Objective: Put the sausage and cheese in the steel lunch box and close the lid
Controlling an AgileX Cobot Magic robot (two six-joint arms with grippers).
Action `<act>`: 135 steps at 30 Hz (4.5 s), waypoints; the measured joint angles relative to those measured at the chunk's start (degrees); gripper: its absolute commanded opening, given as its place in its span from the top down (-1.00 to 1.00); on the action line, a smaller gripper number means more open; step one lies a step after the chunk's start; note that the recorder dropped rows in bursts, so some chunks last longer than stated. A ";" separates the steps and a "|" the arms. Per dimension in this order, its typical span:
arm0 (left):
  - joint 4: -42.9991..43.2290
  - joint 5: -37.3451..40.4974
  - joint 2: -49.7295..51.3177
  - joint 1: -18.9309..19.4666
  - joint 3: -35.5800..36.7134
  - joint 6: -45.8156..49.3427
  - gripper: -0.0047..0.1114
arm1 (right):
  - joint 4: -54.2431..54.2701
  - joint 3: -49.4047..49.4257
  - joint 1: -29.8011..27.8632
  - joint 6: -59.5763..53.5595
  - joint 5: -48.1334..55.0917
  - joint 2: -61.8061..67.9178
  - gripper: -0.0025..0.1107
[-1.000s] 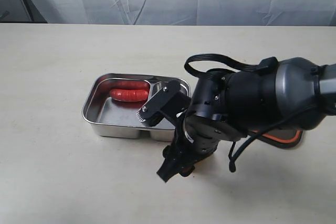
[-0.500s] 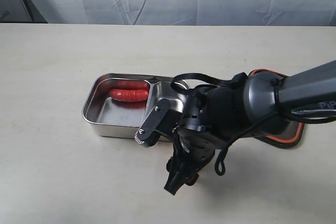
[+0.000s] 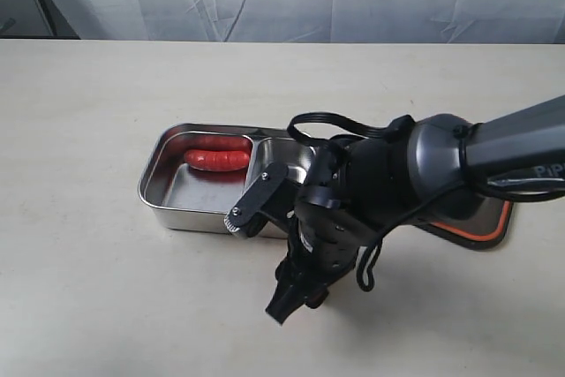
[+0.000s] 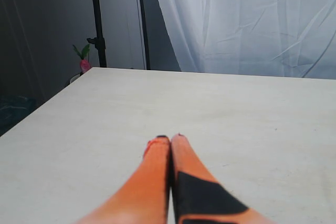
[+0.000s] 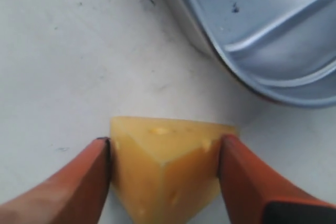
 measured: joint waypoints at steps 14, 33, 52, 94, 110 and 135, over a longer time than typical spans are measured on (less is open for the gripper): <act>0.00 0.00 0.00 0.00 0.00 0.00 0.92 | 7.14 0.36 0.11 3.10 4.05 -7.50 0.97; 0.00 0.00 0.00 0.00 0.00 0.00 0.92 | -1.23 0.81 0.23 29.31 20.11 -9.19 0.97; 0.00 0.00 0.00 0.00 0.00 0.00 0.92 | -4.47 0.81 5.96 54.22 14.26 -13.82 0.85; 0.00 0.00 0.00 0.00 0.00 0.00 0.92 | -11.95 5.06 6.35 74.70 8.42 -4.46 0.97; 0.00 0.00 0.00 0.00 0.00 0.00 0.92 | -24.88 5.11 9.97 72.36 18.22 -17.82 0.97; 0.00 -0.02 0.00 0.00 0.00 0.00 0.92 | -30.91 -6.21 -1.61 56.92 -4.18 -4.00 0.97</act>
